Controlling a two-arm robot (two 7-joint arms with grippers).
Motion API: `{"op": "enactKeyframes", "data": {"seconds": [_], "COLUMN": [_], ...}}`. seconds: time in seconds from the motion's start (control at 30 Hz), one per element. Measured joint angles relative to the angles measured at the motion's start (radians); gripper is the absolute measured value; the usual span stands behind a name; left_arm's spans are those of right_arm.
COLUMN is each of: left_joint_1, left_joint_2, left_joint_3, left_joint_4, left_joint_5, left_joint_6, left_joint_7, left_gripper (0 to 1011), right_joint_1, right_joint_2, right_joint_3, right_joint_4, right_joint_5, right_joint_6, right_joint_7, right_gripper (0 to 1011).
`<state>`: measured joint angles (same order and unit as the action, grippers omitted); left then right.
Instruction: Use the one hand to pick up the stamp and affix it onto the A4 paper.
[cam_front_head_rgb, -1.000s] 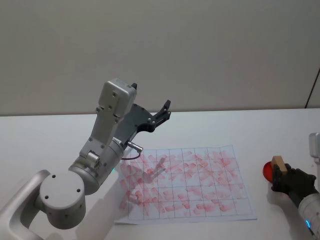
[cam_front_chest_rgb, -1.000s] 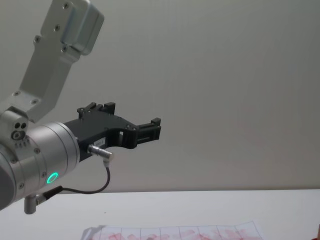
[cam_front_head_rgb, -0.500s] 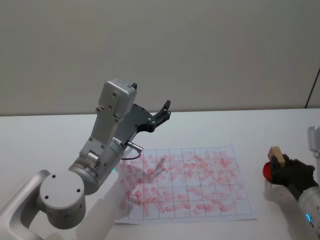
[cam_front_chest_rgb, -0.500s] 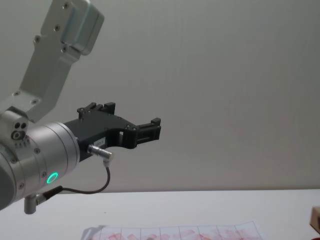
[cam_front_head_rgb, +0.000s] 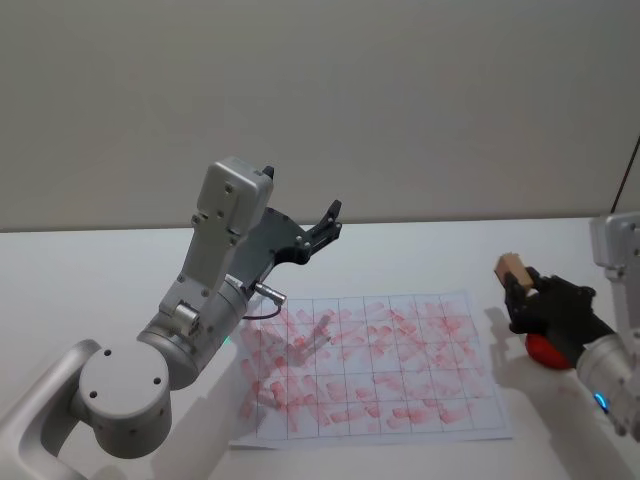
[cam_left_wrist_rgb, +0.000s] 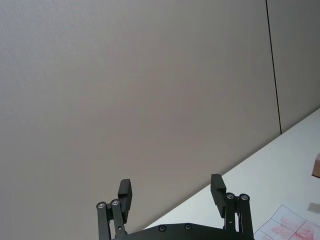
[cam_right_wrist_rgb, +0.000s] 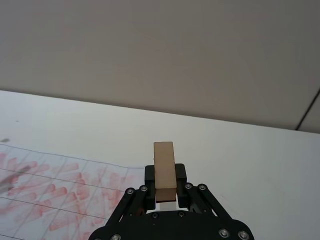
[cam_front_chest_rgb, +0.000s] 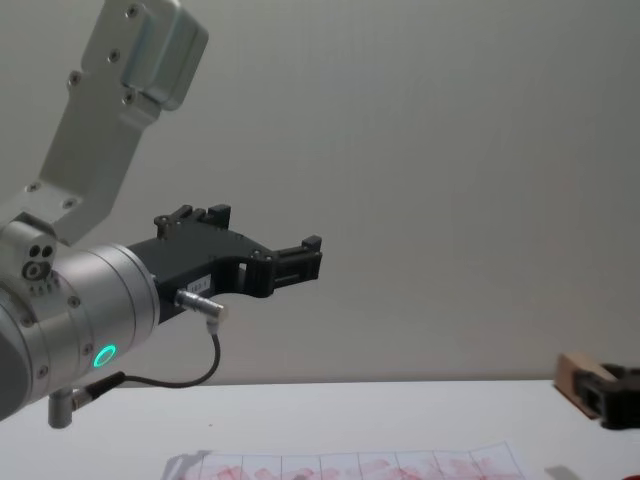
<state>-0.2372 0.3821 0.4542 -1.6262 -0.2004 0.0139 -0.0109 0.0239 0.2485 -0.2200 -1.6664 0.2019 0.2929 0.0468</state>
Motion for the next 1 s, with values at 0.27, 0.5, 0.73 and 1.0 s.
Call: {"op": "enactKeyframes", "data": {"seconds": [0.27,0.5,0.73,1.0], "left_joint_1": [0.000,0.000,0.000,0.000], "left_joint_2": [0.000,0.000,0.000,0.000], "left_joint_3": [0.000,0.000,0.000,0.000], "left_joint_4": [0.000,0.000,0.000,0.000], "left_joint_5": [0.000,0.000,0.000,0.000], "left_joint_6": [0.000,0.000,0.000,0.000], "left_joint_7": [0.000,0.000,0.000,0.000], "left_gripper": [1001,1001,1001,1001], "right_joint_1": [0.063,0.116,0.160,0.199], "right_joint_2": [-0.021,-0.043,-0.062,-0.080], "right_joint_3": [-0.009,-0.019,-0.029,-0.044], "right_joint_4": [0.063,0.136,0.208,0.280], "right_joint_5": [0.011,0.026,0.031,0.013], "right_joint_6": [0.009,0.048,0.101,0.166], "right_joint_7": [0.125,0.212,0.266,0.302], "right_gripper": [216,216,216,214]}}
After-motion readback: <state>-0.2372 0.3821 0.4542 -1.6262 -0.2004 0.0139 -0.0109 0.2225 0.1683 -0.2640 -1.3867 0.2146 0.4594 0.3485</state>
